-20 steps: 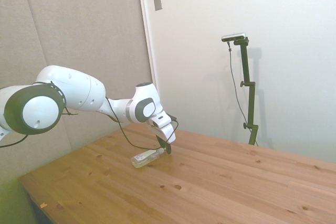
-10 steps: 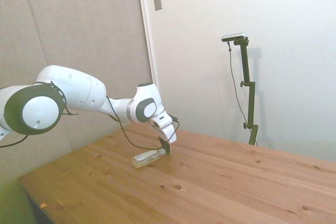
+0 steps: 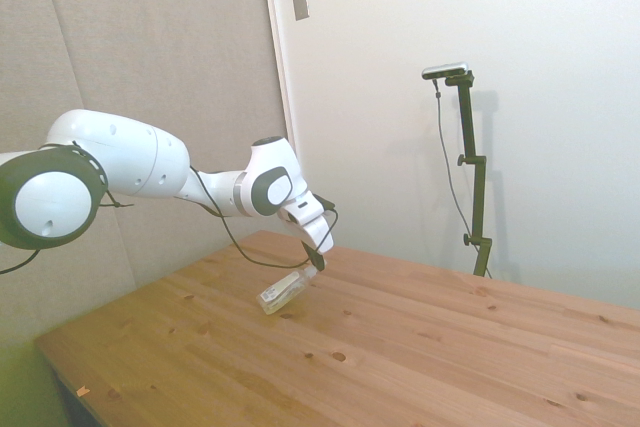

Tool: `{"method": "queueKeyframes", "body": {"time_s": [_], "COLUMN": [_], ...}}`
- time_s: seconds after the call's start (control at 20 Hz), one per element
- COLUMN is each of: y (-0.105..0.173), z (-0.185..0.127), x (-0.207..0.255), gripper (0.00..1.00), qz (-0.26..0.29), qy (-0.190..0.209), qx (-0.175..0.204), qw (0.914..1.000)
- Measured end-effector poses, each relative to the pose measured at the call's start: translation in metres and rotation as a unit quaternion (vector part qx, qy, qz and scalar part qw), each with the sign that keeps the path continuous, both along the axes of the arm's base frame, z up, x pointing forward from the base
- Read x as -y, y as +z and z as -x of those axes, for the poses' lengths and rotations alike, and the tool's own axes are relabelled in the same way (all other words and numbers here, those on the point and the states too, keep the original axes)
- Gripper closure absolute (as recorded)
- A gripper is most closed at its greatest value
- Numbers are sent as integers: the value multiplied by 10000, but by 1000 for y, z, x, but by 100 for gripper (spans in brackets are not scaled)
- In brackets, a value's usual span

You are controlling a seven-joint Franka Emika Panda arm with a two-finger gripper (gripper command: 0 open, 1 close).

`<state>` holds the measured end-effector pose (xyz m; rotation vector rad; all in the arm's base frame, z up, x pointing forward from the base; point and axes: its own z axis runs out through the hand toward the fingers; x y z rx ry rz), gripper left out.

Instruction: Stand the sanitizer

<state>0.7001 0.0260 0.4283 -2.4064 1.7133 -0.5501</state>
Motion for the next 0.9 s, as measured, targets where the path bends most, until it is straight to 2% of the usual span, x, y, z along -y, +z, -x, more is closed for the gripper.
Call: {"method": "queueKeyframes", "body": {"time_s": [0.2, 0.45, 0.7, 0.9], "y": [28, 46, 47, 36], "z": [22, 51, 71, 86], "x": [-2, 7, 12, 12], "gripper": [100, 100, 100, 100], "qz": [305, 631, 993, 1319], "qy": [-207, -639, -989, -1232], "qx": [676, 1432, 1881, 2245], "qw": [9970, 9856, 9721, 9576]}}
